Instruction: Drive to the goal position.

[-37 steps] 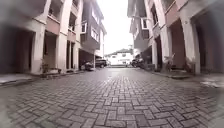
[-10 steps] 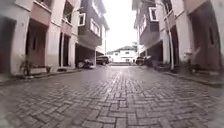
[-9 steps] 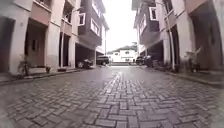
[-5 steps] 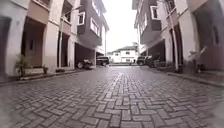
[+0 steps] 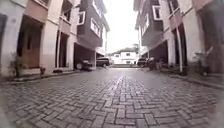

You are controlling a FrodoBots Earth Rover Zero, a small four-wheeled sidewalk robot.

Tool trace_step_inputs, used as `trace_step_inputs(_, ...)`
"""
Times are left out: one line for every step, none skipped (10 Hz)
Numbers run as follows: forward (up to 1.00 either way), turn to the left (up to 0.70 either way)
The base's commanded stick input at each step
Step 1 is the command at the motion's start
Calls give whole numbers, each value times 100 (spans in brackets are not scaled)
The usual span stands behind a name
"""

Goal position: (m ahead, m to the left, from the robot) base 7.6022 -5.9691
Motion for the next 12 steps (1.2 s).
trace_step_inputs(70, 0)
trace_step_inputs(70, 0)
trace_step_inputs(70, 0)
trace_step_inputs(70, 0)
trace_step_inputs(70, 0)
trace_step_inputs(70, 0)
trace_step_inputs(70, 0)
trace_step_inputs(70, 0)
trace_step_inputs(70, 0)
trace_step_inputs(70, -5)
trace_step_inputs(70, -27)
trace_step_inputs(70, -35)
